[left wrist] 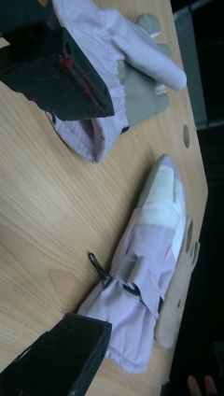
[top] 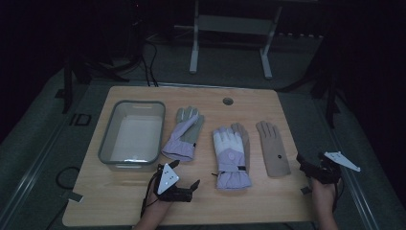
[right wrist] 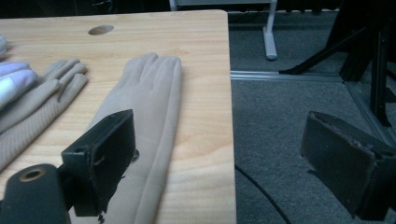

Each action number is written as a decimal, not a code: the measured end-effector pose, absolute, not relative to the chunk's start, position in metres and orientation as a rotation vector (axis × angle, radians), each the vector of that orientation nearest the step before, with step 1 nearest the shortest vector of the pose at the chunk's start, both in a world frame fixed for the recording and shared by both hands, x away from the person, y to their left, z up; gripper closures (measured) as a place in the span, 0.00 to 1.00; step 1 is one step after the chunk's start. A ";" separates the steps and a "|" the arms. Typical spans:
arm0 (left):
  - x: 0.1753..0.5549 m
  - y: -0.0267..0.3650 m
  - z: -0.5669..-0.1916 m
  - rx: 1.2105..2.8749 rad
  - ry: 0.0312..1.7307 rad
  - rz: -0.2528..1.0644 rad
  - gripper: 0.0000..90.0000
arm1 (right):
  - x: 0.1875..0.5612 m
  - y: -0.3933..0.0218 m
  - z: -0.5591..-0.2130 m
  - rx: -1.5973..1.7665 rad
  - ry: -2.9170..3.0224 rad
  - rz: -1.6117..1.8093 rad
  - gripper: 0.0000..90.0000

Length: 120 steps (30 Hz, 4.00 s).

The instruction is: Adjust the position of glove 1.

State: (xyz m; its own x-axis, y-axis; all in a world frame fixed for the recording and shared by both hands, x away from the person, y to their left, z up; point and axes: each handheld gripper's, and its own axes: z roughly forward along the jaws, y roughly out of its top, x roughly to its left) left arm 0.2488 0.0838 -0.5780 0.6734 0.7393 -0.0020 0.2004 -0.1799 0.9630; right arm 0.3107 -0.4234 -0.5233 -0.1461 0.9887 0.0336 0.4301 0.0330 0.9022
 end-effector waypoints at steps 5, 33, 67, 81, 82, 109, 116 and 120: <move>0.250 0.086 -0.578 1.714 0.757 0.566 0.01 | 0.319 -0.421 -0.507 1.439 1.688 1.127 0.11; 0.248 0.085 -0.578 1.704 0.763 0.541 0.01 | 0.366 -0.351 -0.437 1.248 2.045 1.229 0.15; 0.249 0.085 -0.578 1.718 0.744 0.524 0.01 | 0.432 -0.170 -0.455 0.915 2.453 1.134 0.17; 0.248 0.085 -0.578 1.721 0.734 0.524 0.01 | 0.457 -0.097 -0.479 0.894 2.546 1.089 0.18; 0.248 0.085 -0.578 1.719 0.736 0.528 0.01 | 0.458 -0.093 -0.481 0.892 2.542 1.084 0.23; 0.248 0.086 -0.578 1.713 0.741 0.528 0.01 | 0.460 -0.033 -0.543 0.876 2.672 0.799 0.59; 0.249 0.086 -0.578 1.709 0.745 0.520 0.01 | 0.457 -0.040 -0.533 0.869 2.680 0.828 0.98; 0.249 0.087 -0.578 1.704 0.748 0.517 0.01 | 0.455 -0.053 -0.522 0.860 2.676 0.845 0.99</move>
State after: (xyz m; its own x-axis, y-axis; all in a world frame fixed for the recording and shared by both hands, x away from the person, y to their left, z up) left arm 0.2490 0.0866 -0.5785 0.7002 0.7127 -0.0430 0.2116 -0.1496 0.9658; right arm 0.4551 -0.0534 -0.5217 -0.8087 0.5879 -0.0202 0.4697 0.6660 0.5795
